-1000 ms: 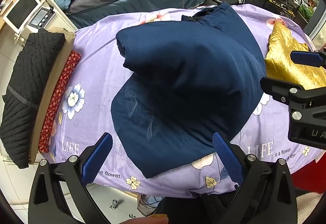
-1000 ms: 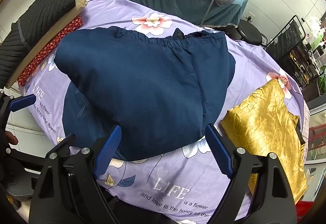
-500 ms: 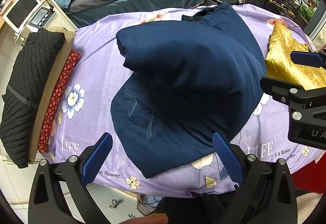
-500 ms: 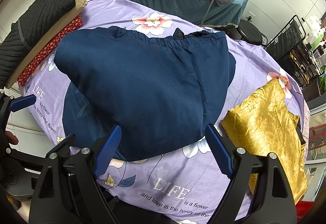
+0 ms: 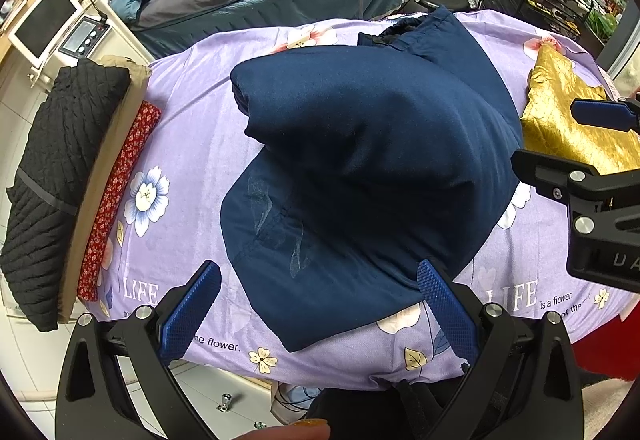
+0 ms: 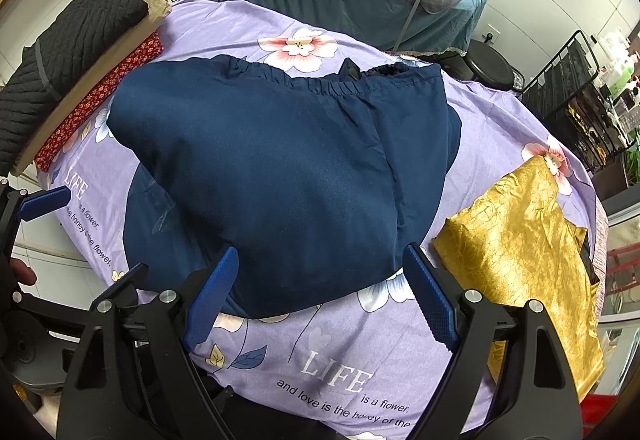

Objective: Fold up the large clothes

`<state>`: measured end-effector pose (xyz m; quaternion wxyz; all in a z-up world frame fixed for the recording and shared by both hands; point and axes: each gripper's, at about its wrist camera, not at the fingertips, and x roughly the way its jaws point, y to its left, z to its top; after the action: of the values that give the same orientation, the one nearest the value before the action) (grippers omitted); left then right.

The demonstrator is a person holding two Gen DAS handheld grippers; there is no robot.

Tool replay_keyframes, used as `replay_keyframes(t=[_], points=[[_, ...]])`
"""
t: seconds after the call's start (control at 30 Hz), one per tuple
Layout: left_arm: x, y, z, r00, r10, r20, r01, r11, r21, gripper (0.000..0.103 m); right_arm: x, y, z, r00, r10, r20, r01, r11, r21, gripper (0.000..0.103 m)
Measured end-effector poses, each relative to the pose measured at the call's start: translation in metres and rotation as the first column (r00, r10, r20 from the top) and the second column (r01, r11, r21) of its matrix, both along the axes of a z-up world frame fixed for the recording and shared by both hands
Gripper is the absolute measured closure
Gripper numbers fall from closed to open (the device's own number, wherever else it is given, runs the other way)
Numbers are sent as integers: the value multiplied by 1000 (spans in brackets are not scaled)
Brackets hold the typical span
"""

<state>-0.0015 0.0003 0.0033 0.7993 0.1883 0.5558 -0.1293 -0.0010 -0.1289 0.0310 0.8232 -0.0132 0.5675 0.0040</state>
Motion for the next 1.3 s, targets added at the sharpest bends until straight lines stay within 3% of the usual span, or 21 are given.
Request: replay_keyframes(t=[1.3], points=[[-1, 4, -3, 1000, 10, -4, -10, 1000, 0, 7, -2, 3, 1, 1000, 3, -1, -3, 1000, 4, 20]])
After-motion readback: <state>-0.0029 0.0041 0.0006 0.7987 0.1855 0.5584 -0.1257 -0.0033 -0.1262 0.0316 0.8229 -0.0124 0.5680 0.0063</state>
